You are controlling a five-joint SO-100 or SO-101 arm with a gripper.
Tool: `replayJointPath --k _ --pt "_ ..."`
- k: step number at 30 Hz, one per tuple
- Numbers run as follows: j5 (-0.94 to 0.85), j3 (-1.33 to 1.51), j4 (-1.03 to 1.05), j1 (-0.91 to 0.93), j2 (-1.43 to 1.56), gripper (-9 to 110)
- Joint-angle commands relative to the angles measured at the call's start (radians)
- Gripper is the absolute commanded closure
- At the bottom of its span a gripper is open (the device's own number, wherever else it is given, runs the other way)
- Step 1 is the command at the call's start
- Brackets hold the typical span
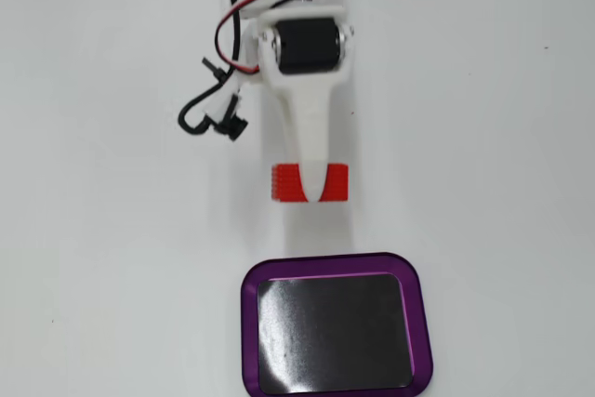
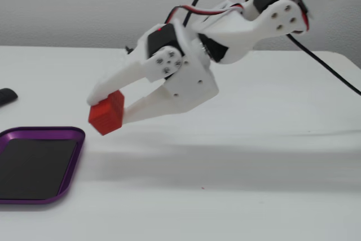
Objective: Pick up the cube and place it in the box.
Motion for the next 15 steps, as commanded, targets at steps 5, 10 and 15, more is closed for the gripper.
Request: replayJointPath --k 5,10,15 --pt "-0.005 -0.417 0.172 -0.018 -0.150 102" --pt "-0.005 -0.618 0.276 -0.069 -0.272 102" --pt "-0.005 -0.798 0.399 -0.069 -0.385 102"
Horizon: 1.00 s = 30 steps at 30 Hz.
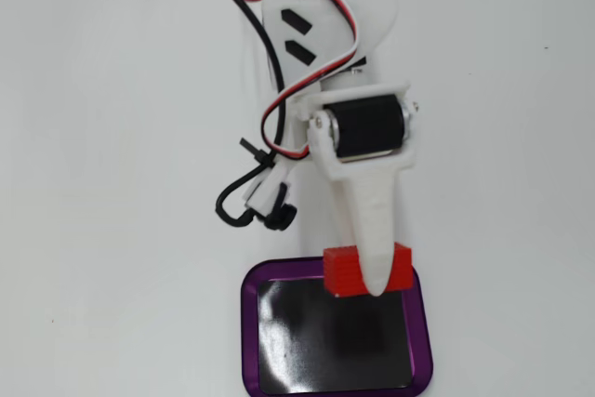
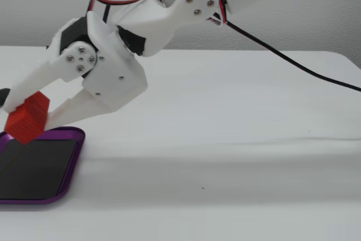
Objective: Pick up the cube and place it in the box.
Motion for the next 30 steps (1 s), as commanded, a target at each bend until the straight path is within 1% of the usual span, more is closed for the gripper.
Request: replayJointPath --k 1,5,13,17,20,24,30 --pt "-0.005 -0.141 0.075 -0.003 -0.032 102" --pt "-0.005 -0.193 0.167 -0.003 -0.072 99" --pt "-0.005 -0.198 0.318 -0.006 -0.071 87" --pt "-0.003 -0.281 0.459 -0.006 -0.071 82" --pt "0.038 -0.396 0.621 -0.003 -0.071 79" --pt "0.124 -0.620 0.930 0.002 -0.071 75" --pt "0.130 -0.969 1.378 0.000 -0.071 74"
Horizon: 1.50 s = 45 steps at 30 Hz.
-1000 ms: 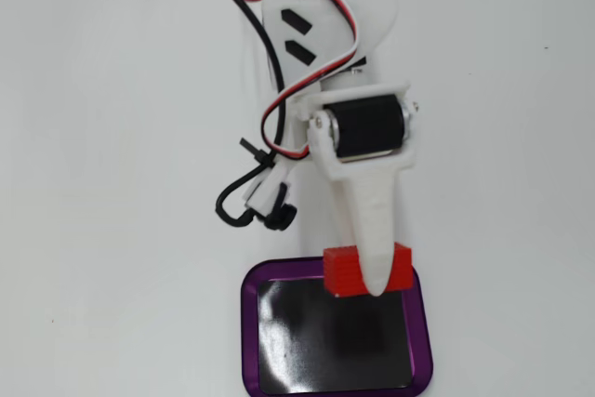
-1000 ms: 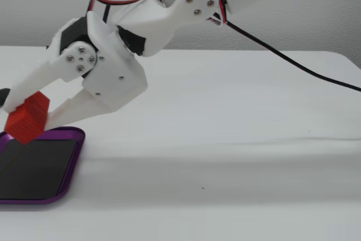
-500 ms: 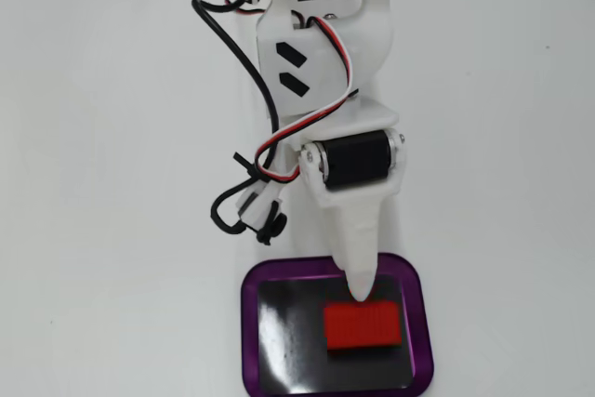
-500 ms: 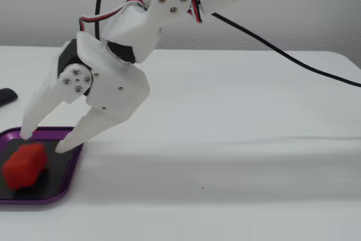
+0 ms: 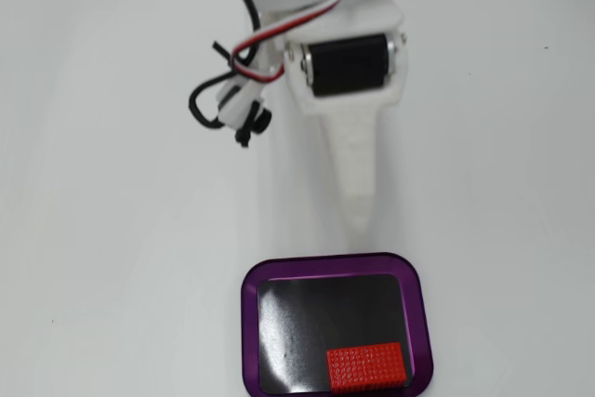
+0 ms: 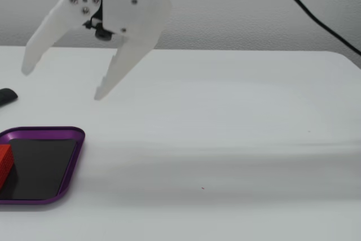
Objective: Pick up the cube and place it in the box.
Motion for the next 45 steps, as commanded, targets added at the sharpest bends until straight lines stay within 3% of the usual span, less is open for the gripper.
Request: replayJointPath --k 1,5,8,16,29,41,45 --pt "0.006 -0.235 0.186 -0.002 0.021 74" --pt "0.006 -0.357 0.239 0.012 0.052 75" --pt "0.008 -0.259 0.241 0.046 0.155 75" --pt "0.005 0.425 0.207 0.055 0.655 75" --pt "0.003 1.620 -0.275 0.061 1.660 75" --pt "0.009 2.255 -0.334 0.063 2.298 75" --pt "0.124 2.355 -0.333 0.063 2.367 75"
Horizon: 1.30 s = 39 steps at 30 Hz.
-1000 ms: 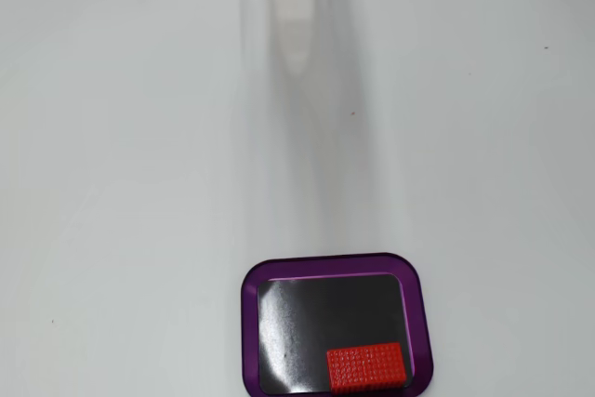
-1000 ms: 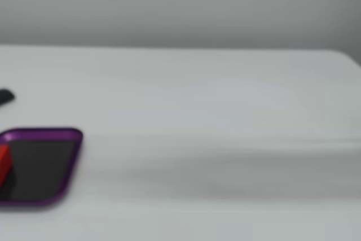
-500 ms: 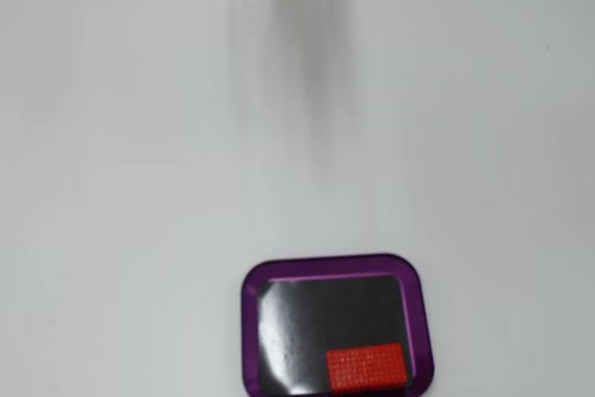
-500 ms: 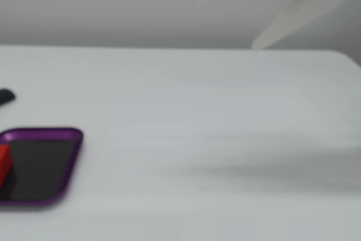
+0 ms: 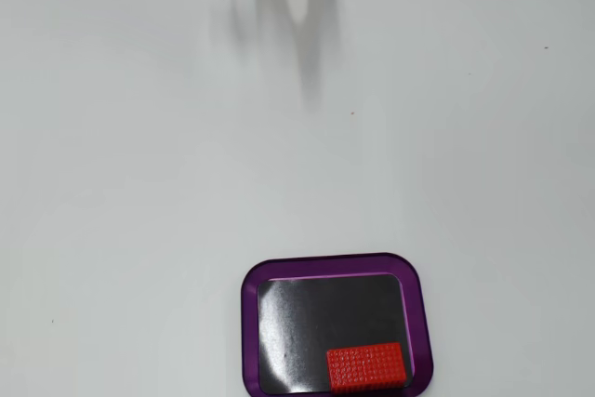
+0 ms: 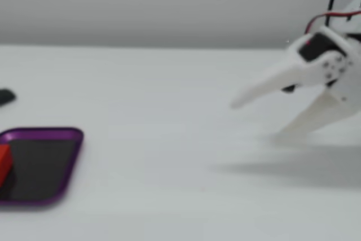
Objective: Pick up the cube and place it in the box.
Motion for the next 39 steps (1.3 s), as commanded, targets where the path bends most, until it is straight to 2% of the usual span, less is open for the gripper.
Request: replayJointPath --k 1,4,8,39 --pt "0.114 0.046 -0.005 0.002 0.118 75" --pt "0.173 0.048 -0.002 0.000 0.112 81" --pt "0.173 0.078 0.020 0.000 0.110 102" --pt "0.172 0.106 0.074 -0.002 0.109 102"
